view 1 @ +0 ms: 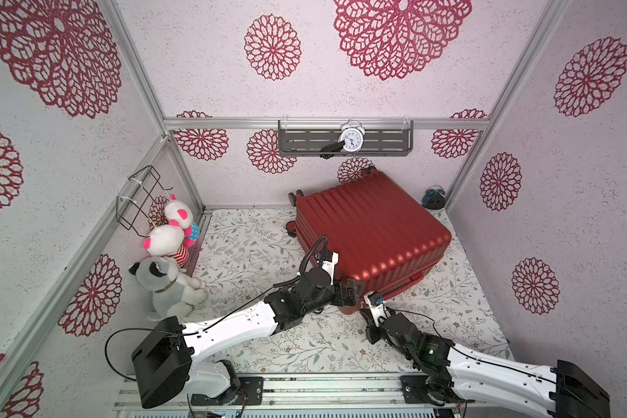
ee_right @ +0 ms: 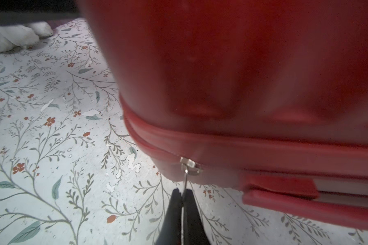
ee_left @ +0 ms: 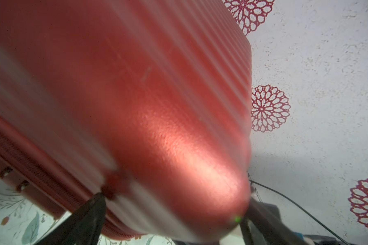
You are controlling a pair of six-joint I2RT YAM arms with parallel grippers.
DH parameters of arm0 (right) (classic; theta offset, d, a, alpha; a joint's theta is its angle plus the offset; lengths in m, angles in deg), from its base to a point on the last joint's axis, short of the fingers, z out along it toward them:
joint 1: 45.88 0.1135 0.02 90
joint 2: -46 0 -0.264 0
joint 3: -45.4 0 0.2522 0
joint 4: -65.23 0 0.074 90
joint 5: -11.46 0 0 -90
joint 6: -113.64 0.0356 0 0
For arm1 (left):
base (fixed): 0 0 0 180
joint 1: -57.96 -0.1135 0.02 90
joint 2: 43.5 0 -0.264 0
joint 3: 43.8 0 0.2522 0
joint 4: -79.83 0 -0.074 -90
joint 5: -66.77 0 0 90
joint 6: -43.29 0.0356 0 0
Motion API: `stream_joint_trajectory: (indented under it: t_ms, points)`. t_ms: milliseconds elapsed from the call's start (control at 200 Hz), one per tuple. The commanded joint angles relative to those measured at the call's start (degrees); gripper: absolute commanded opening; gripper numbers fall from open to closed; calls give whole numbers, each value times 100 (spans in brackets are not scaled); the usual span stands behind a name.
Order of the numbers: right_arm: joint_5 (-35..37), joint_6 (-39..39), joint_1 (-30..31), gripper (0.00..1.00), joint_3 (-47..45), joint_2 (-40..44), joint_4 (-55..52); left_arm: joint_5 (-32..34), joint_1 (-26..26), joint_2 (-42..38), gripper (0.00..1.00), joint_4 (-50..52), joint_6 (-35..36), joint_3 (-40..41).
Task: Open the suitcase zippers
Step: Adjust the suitcase at the center of the board.
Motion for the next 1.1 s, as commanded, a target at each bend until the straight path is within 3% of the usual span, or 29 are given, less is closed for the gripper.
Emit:
stream_joint_trajectory:
  t_ms: [0,225,330,415,575,785,961,1096]
  points:
    - [-792,-225,302,0,115,-7,583,-695,266,171,99,-586,-13,-35]
    - [-567,-165,367,0,120,-119,559,478,268,-986,100,280,198,381]
    - [-449,-133,366,0,111,-88,485,910,173,-1605,87,653,145,731]
    - [-387,-111,366,0,98,-92,459,948,-133,-1983,68,879,-2,1047]
    - [-414,-73,366,0,111,-174,520,381,-1190,-2273,60,854,-161,1618]
    - [-428,-85,366,0,183,-250,514,-497,-2258,-1581,50,381,23,1718]
    - [-403,-94,381,0,254,-250,462,-915,-2488,-525,47,53,267,1216]
    - [-410,-116,401,0,343,-294,382,-1190,-2607,240,39,-207,314,839]
